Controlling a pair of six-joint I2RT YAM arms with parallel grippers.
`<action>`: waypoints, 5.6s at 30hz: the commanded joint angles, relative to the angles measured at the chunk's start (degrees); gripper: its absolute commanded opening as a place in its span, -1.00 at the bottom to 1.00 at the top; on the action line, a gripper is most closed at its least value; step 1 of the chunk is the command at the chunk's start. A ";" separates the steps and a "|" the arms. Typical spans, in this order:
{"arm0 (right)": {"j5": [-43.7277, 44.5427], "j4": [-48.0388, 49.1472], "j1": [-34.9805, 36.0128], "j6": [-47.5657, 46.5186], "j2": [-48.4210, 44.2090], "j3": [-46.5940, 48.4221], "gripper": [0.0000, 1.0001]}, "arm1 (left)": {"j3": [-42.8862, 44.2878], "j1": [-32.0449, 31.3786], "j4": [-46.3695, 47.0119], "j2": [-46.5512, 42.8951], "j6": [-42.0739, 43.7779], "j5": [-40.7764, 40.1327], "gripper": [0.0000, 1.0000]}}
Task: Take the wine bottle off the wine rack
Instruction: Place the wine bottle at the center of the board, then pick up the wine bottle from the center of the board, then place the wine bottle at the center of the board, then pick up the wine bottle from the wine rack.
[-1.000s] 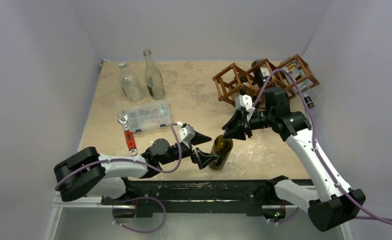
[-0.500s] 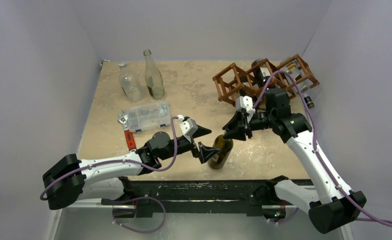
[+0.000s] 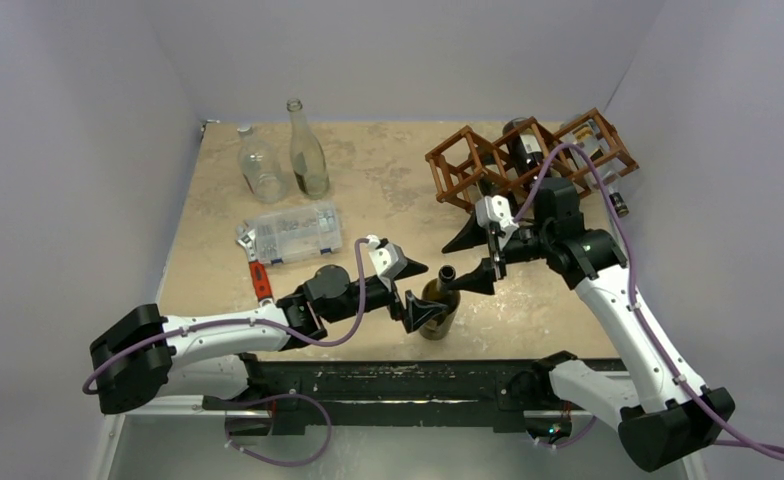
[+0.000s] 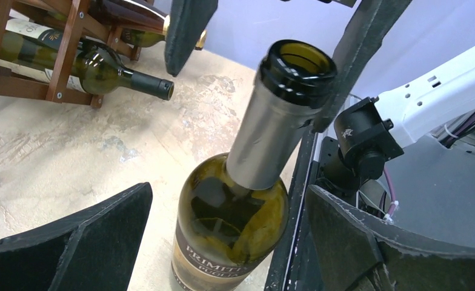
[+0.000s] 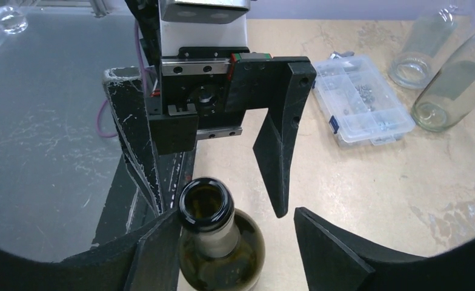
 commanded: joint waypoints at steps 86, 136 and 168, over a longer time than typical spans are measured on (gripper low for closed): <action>-0.23 15.84 -16.65 11.16 -15.58 -14.20 0.98 | 36.88 15.72 -2.63 18.58 16.63 -44.68 -1.00; 1.17 14.67 -16.61 9.51 -14.13 -13.94 0.98 | 54.51 29.50 -9.47 36.04 9.36 -54.53 0.90; 4.48 13.78 -18.64 5.99 -15.40 -15.09 0.98 | 36.13 30.00 -58.22 -15.00 3.42 -0.72 0.99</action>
